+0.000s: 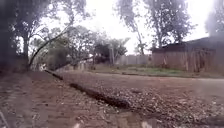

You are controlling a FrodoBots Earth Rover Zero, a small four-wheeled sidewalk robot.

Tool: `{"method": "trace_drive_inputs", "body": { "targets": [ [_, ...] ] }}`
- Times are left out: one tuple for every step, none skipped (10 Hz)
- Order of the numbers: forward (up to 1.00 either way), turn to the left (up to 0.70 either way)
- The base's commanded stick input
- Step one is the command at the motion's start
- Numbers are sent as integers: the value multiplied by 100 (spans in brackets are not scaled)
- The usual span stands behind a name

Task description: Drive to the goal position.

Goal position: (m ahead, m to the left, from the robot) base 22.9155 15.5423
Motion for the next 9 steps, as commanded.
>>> {"method": "trace_drive_inputs", "body": {
  "targets": [
    [0, 50],
    [0, 50],
    [0, 50],
    [0, 50],
    [0, 50],
    [0, 50],
    [0, 50],
    [0, 50],
    [0, 50]
  ]
}}
